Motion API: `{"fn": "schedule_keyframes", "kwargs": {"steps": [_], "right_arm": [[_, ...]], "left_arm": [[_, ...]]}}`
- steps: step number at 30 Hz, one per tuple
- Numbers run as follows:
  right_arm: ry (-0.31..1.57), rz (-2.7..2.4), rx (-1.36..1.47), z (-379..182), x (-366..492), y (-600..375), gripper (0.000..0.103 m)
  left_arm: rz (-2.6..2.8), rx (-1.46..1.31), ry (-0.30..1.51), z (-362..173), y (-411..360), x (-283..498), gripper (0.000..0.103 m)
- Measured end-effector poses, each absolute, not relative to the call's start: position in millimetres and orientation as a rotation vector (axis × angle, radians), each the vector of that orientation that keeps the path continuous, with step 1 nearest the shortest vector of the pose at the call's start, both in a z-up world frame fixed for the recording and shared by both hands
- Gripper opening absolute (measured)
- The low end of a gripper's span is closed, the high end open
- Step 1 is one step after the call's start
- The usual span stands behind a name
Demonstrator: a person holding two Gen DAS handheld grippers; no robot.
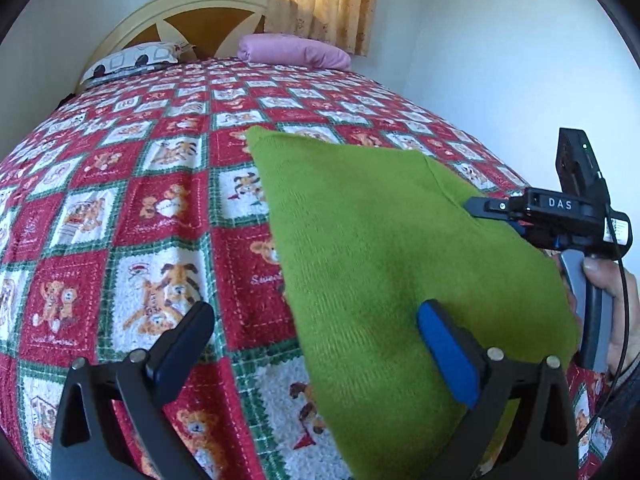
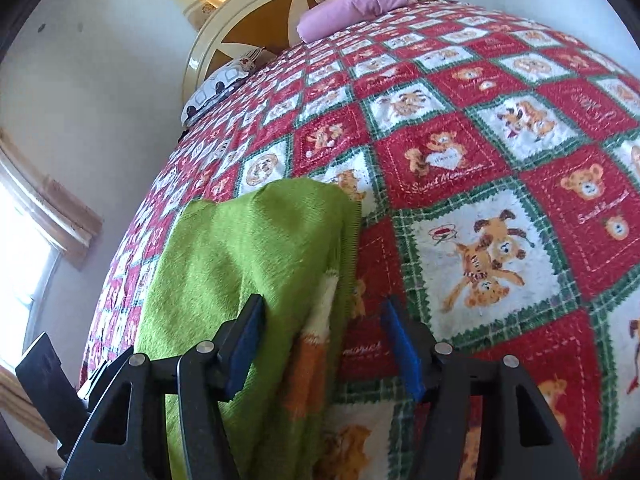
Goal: Fold small clothes
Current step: 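Grasp the striped edge of the green sweater with the right gripper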
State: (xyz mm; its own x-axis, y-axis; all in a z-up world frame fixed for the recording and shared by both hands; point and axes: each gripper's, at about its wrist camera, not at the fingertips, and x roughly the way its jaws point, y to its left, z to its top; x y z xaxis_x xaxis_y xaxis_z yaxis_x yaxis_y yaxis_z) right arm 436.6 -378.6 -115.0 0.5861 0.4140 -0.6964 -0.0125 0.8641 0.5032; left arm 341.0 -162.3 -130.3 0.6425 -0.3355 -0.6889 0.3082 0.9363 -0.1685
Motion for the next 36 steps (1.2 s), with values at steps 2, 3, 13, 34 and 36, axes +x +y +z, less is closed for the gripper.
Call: {"fn": "schedule_keyframes", "kwargs": {"steps": [2, 3, 13, 34, 36], "right_arm": [[0.918, 0.264, 0.478, -116.0, 439.7, -378.1, 0.061], [0.918, 0.265, 0.478, -116.4, 441.6, -378.5, 0.061], [0.919, 0.318, 0.54, -123.7, 464.8, -380.6, 0.06], [0.957, 0.42, 0.582, -134.2, 481.6, -373.2, 0.046], [0.963, 0.425, 0.596, -135.2, 483.9, -374.6, 0.046]], "left_arm": [[-0.375, -0.035, 0.8, -131.9, -164.0, 341.8, 0.103], [-0.382, -0.036, 0.806, -132.5, -165.0, 343.0, 0.103], [-0.446, -0.078, 0.865, -140.2, -167.8, 350.7, 0.103], [-0.564, -0.089, 0.846, -139.4, -173.2, 345.1, 0.084], [-0.582, -0.094, 0.844, -138.8, -173.4, 344.5, 0.078]]}}
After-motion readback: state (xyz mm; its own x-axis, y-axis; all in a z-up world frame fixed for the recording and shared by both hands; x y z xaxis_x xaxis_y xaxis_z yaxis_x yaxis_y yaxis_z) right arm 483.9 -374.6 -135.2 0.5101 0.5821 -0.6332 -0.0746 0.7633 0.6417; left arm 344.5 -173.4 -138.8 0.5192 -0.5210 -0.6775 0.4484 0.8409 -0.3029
